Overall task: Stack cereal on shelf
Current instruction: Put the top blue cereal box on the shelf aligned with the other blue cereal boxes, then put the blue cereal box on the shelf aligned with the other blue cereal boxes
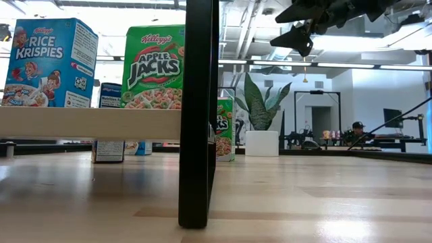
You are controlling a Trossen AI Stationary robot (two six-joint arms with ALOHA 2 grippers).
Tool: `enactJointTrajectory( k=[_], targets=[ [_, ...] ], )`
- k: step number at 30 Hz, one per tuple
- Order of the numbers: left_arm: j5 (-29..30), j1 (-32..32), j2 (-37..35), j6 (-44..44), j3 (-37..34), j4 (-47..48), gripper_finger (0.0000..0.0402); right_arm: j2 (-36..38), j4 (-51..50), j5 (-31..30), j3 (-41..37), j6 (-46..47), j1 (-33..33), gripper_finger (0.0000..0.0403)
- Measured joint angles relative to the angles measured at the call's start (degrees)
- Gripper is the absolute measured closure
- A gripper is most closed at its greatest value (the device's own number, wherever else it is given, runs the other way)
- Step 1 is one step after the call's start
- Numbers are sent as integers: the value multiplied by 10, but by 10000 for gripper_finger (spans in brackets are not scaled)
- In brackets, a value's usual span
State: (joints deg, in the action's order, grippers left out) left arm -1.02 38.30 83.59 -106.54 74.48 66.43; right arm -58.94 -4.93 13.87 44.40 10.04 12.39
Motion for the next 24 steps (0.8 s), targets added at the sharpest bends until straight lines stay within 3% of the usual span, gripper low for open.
enactJointTrajectory(
  k=[10, 24],
  targets=[
    [4, 0, 0, -9, 0, 3, 45, 0, 0, 0, 0, 0, 0, 85],
    [34, -41, -47, 45, 1, -161, 45, 0, 0, 0, 0, -1, 0, 85]
  ],
)
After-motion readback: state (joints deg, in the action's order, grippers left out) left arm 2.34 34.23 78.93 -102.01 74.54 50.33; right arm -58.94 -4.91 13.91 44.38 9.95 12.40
